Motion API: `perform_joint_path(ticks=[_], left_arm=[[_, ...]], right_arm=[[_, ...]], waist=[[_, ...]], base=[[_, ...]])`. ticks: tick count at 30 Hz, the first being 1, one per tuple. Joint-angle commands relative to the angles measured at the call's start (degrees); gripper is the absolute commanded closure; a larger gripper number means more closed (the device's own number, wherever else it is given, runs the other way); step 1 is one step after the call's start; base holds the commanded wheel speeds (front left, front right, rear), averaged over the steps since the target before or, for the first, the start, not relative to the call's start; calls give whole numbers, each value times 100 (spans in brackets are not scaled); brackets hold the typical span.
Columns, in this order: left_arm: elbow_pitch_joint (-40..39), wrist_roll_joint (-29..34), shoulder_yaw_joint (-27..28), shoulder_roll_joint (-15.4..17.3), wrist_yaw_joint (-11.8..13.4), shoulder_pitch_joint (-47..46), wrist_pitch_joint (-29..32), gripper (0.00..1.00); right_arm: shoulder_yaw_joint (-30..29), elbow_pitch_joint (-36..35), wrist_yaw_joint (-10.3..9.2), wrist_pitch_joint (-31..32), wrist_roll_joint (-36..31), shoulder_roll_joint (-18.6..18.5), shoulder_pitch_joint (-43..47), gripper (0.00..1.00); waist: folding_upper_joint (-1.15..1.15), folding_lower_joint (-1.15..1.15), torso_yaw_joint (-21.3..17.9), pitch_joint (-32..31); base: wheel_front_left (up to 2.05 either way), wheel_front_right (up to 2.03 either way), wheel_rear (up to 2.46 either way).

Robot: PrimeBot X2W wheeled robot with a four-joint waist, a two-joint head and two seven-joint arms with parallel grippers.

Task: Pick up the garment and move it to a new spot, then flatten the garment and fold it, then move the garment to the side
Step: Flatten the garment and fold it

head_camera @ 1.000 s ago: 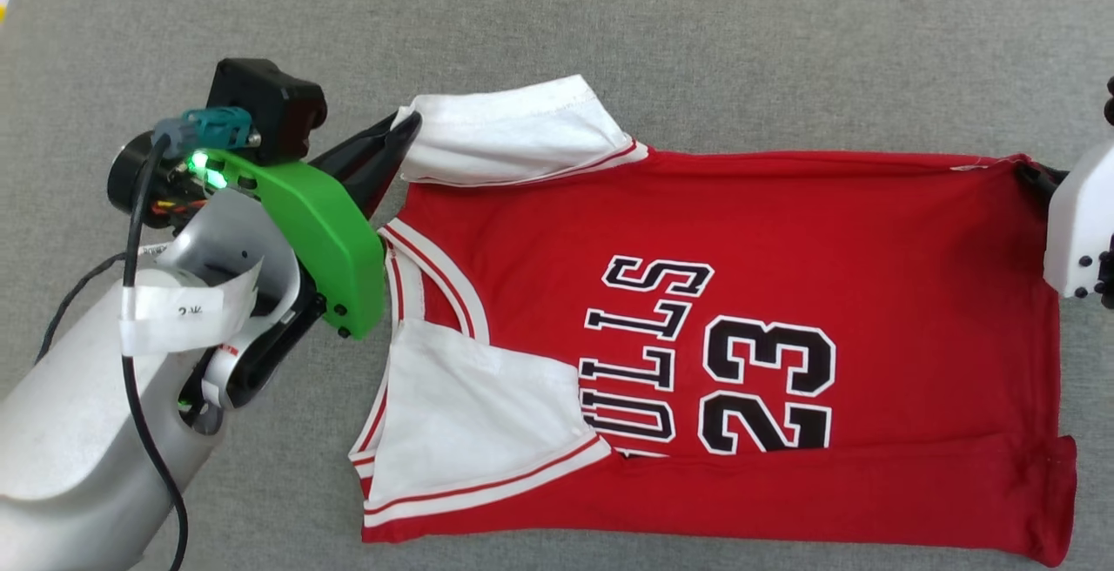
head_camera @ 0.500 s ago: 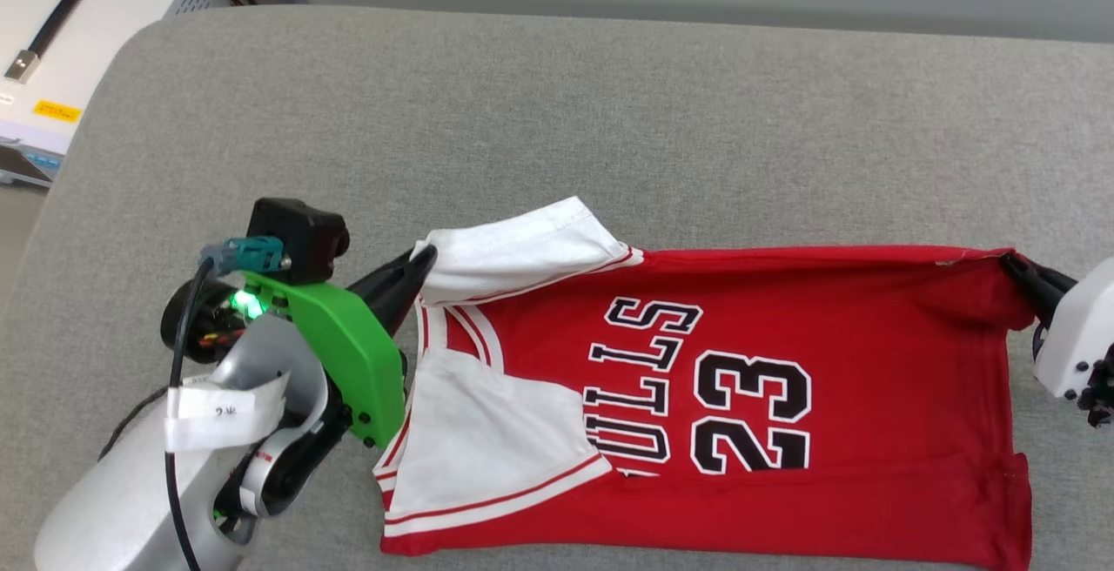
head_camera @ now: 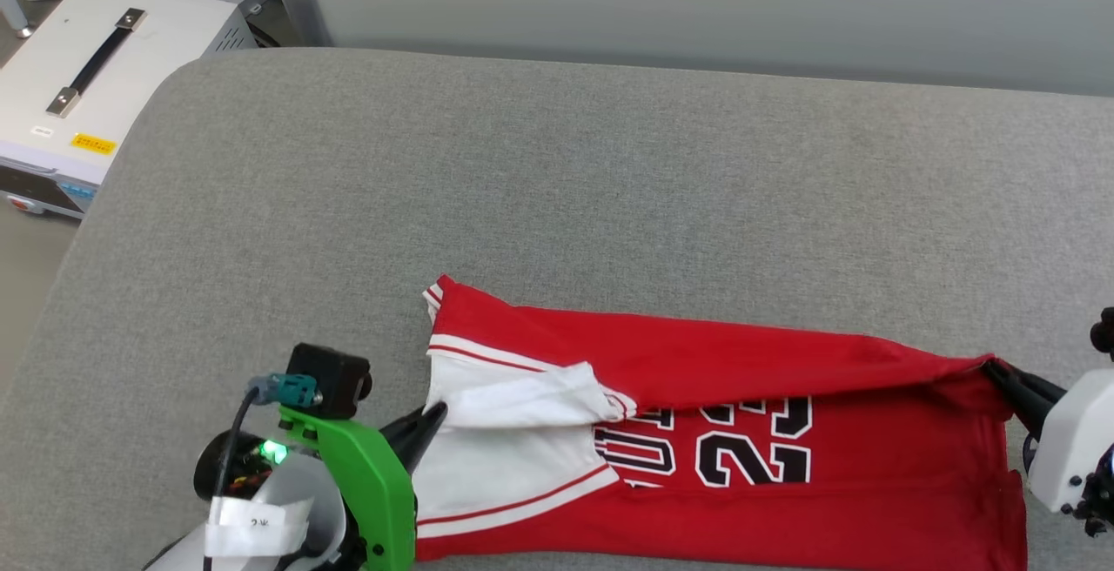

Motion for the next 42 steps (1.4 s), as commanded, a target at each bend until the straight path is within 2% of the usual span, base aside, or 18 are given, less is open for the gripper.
perform_joint_path(ticks=[1, 8, 14, 19, 20, 21, 22, 23, 29, 34, 38, 42], left_arm=[[56, -34, -42, 36, 33, 132, 16, 100], [394, -107, -147, -50, 69, 342, 1, 100], [739, -135, -308, -185, -62, 330, 57, 100], [1063, -91, -417, -277, -152, 222, 106, 100], [1111, -86, -448, -302, -171, 206, 127, 90], [1152, -82, -470, -329, -182, 192, 137, 74], [1203, -68, -486, -362, -191, 172, 123, 17], [1264, -46, -491, -390, -185, 151, 94, 0], [1476, 20, -500, -460, -179, 83, -17, 0], [1320, 26, -248, -462, -48, 79, -428, 0], [1119, 140, -14, -470, 129, 43, -863, 0], [1027, 190, 79, -533, 183, 48, -1144, 0]], right_arm=[[83, -80, -3, -14, 79, -83, 137, 100], [546, -302, -3, 60, 136, -477, 354, 100], [974, -252, -3, 157, 106, -828, 385, 100], [1240, -137, -3, 101, 33, -947, 322, 100], [1277, -107, -3, 91, 39, -942, 307, 100], [1312, -72, -3, 99, 63, -929, 292, 100], [1347, -35, -3, 104, 83, -911, 271, 72], [1372, -1, -3, 97, 104, -886, 248, 0], [1570, 16, -3, 106, 266, -881, 164, 0], [1402, -85, -3, 205, 497, -979, 210, 0], [1054, -183, -3, 452, 603, -950, 302, 0], [463, -154, -3, 816, 677, -720, 427, 0]], waist=[[0, 0, 8, -7], [0, 0, -9, 62], [0, 0, -2, 135], [0, 0, 0, 172], [0, 0, -1, 174], [0, 0, -4, 179], [0, 0, -7, 187], [0, 0, -10, 189], [0, 0, -24, 85], [0, 0, -76, -115], [0, 0, -124, -189], [0, 0, -156, -224]], base=[[0, 0, 0], [0, 0, 0], [0, 0, 0], [0, 0, 0], [0, 0, 0], [0, 0, 0], [0, 0, 0], [0, 0, 0], [0, 0, 0], [0, 0, 0], [0, 0, 0], [0, 0, 0]])
